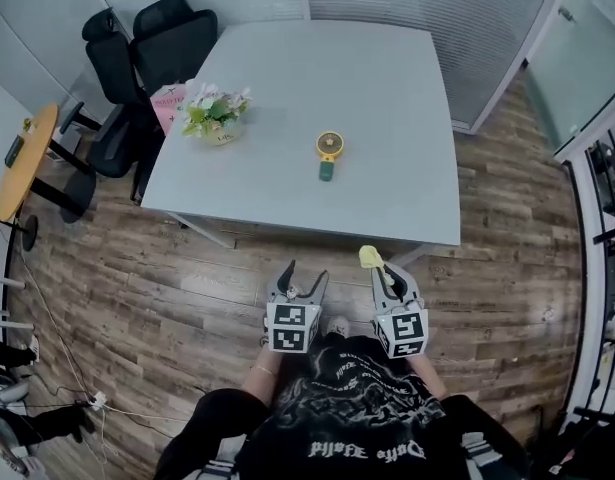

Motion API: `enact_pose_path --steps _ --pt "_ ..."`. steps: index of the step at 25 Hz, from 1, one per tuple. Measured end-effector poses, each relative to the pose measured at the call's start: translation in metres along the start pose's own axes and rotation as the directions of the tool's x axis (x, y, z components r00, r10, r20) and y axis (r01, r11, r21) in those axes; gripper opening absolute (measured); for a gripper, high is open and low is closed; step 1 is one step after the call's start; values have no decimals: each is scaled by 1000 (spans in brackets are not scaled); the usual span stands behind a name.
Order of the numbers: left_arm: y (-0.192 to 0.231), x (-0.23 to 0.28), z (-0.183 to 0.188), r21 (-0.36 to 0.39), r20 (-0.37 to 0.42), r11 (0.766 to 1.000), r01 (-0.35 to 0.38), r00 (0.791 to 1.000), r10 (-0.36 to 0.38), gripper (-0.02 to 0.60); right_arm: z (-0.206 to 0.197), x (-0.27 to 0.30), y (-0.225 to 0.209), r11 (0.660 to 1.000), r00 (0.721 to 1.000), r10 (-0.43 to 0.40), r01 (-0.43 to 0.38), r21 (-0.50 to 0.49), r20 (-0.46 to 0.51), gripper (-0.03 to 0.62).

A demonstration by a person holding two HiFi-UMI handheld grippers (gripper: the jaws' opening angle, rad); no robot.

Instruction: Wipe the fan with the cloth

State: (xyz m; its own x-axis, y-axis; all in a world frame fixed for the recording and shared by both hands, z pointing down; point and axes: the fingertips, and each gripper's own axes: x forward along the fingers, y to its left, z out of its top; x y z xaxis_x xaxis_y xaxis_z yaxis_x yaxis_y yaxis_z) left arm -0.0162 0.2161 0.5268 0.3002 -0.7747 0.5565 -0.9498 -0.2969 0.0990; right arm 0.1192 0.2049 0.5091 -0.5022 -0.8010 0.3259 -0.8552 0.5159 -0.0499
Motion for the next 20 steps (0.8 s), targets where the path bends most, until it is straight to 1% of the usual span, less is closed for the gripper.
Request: enact_pose_path --steps 3,5,10,15,20 --pt "8 19 11 -11 8 1000 10 1000 -10 300 4 11 -8 1000 1000 -23 23 12 7 37" --pt "12 34 21 -13 14 999 33 999 -33 313 6 21 -16 999 999 -45 45 15 5 37" --pt "36 78 54 -13 34 995 97 995 -96 318 24 61 -37 990 990 -137 136 29 19 38" --pt "58 139 82 -1 -9 990 141 990 -141 324 39 107 -59 978 979 -205 205 45 -1 38" --pt "81 192 101 41 -45 989 144 989 -142 324 52 151 -65 970 972 -233 234 68 -22 38"
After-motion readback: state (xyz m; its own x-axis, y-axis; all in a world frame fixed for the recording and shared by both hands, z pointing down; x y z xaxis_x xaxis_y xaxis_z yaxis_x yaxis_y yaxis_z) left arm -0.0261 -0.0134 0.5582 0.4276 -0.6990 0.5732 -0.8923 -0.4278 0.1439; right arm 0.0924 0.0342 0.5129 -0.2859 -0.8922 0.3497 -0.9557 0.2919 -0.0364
